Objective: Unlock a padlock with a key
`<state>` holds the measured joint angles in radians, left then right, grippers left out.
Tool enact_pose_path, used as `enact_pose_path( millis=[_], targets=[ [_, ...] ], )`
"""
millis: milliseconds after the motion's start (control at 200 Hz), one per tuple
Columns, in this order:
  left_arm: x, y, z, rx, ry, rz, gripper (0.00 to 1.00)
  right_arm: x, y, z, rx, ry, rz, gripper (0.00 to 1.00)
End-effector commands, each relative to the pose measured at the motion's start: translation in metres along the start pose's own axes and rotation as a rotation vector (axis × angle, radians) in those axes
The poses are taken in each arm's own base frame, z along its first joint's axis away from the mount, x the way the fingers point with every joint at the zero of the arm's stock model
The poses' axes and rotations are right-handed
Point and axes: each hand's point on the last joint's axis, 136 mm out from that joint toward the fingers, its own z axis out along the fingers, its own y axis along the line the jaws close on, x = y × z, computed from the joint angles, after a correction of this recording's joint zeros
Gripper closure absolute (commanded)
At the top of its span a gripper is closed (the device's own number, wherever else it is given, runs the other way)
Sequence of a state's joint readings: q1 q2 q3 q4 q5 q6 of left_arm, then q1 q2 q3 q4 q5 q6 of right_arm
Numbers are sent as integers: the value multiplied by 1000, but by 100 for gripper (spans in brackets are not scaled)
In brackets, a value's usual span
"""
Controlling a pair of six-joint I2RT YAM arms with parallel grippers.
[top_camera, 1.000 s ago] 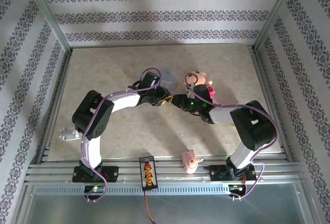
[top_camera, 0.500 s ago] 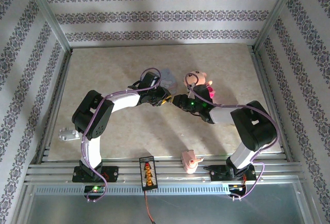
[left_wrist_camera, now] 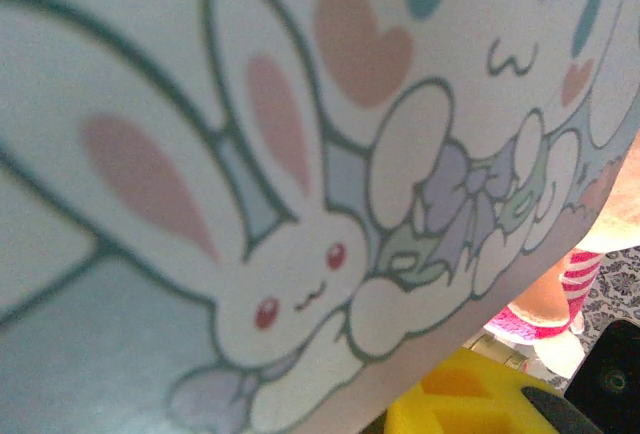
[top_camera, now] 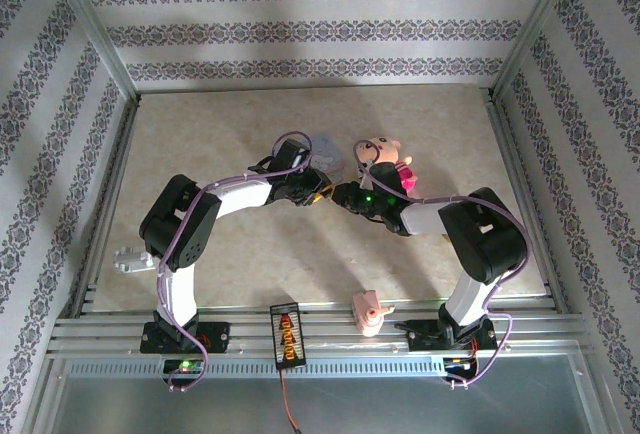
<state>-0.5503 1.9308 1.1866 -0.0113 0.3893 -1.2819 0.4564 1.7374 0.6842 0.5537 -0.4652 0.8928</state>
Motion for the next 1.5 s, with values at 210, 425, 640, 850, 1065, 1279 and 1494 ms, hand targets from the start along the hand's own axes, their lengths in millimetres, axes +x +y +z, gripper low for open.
enact_pose_path(
  millis=[210,425,640,850,1065,1279,1494],
  targets=[
    [24,9,-3,17,89,-32,58,-3,8,11,-87,-26,85,100],
    [19,2,-12,54,43,16,33,-9,15,17,-160,-61,130,100],
    [5,7,-24,121,-96,66,37,-13,18,22,-186,-77,154,100],
    [-10,10,-28,206,-213,90,46,-18,22,26,-220,-87,178,100],
    [-20,-6,-28,284,-276,141,47,-20,25,28,-243,-84,190,100],
    [-26,-11,-18,319,-284,133,57,-22,28,28,-254,-86,193,100],
    [-28,-9,-11,312,-283,125,57,-24,32,30,-265,-82,194,100]
  ],
)
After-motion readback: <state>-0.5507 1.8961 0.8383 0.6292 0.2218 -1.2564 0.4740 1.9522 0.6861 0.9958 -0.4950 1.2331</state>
